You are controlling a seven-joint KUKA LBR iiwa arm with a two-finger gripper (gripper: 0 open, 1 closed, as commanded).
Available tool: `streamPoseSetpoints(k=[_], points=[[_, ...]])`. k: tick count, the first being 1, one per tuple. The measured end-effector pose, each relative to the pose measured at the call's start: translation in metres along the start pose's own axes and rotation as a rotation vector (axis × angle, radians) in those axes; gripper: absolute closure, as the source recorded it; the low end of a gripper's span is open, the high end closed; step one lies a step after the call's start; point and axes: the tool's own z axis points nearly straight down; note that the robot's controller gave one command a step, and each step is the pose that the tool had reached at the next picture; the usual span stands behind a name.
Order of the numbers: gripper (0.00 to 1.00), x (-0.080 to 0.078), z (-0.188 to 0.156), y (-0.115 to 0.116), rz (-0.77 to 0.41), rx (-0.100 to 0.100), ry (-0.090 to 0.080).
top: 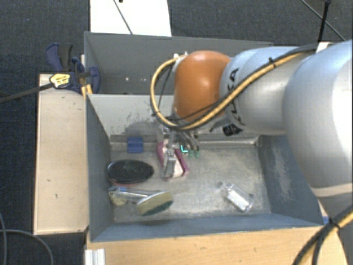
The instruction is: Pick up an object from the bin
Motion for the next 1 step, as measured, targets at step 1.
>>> streamPoseSetpoints(k=[1], points=[[0.00, 0.0261, 0.0344, 0.1067, 0.143, -0.002, -0.003]])
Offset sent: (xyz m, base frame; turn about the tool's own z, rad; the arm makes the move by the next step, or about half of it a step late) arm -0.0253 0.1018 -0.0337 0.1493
